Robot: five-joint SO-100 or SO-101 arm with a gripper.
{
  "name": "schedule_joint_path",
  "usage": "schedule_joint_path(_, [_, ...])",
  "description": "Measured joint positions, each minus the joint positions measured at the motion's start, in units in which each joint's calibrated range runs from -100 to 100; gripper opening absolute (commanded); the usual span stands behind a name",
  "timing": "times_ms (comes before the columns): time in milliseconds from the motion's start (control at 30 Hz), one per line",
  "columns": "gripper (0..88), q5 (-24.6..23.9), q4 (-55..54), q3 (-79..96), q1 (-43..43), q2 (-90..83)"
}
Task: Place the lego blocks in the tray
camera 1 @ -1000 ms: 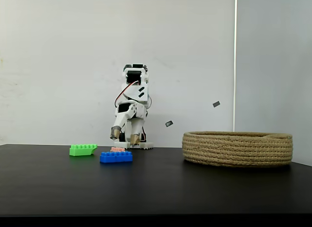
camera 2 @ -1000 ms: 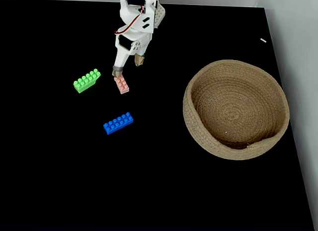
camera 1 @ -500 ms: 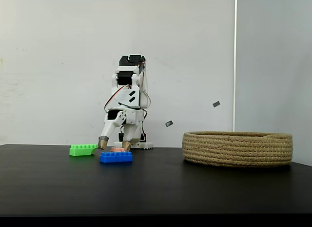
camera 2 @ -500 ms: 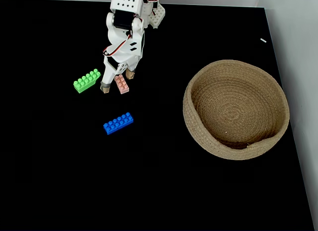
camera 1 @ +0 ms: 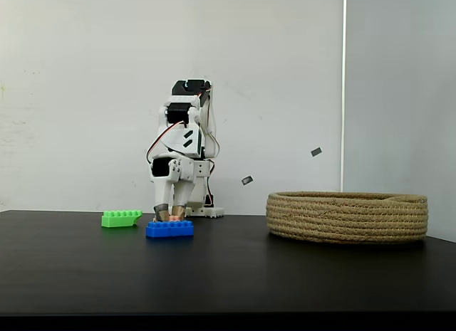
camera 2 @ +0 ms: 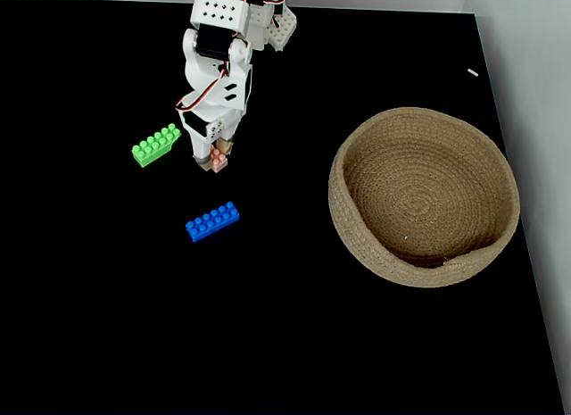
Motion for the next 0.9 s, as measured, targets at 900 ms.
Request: schedule_joint_path(900, [1.8, -11.92, -24.12, 10.61, -38.52, -29.52])
